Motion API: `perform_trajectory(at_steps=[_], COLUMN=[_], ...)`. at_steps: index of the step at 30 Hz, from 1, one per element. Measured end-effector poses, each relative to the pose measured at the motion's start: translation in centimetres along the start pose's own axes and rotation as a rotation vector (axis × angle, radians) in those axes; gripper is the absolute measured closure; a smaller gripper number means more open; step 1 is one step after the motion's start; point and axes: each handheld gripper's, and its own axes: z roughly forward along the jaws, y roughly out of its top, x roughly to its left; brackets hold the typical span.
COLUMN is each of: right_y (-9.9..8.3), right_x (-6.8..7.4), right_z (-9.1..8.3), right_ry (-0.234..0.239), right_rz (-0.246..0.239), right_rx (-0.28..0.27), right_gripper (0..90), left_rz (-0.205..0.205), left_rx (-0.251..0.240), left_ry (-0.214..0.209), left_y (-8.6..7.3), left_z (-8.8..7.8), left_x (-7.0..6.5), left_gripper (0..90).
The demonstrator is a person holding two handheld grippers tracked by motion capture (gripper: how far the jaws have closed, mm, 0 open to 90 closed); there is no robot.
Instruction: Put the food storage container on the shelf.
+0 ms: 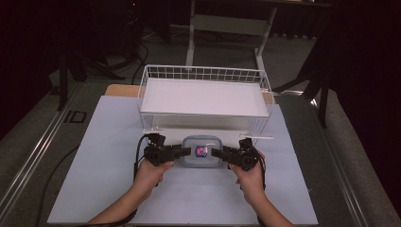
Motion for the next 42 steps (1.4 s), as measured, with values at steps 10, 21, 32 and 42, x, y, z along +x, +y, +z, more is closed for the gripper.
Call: perform_trajectory(at_steps=[10,21,32,42], right_y=[1.1,1.7,1.9,2.2], right_x=[-1.8,-3.6,-4.5,-4.9], right_z=[1.8,3.4,4.5,4.6], right_ry=[-0.019,-0.028,-0.04,-0.052], right_rz=[0.03,0.072,0.1,0.135], right_rx=[-0.034,-0.045,-0.063,-0.05], right_gripper=[45.9,45.8,45.5,43.2], left_rz=[-0.016,-0.025,-0.021,0.02], left_rx=[-0.007,-0.024,-0.036,-0.093], left_ry=[0.014,0.024,0.026,0.063], left_y=[1.4,2.2,2.3,1.7], left_z=[1.8,3.3,4.0,4.7], left_x=[1.8,3.5,4.8,4.2], left_gripper=[51.8,51.6,51.4,47.8])
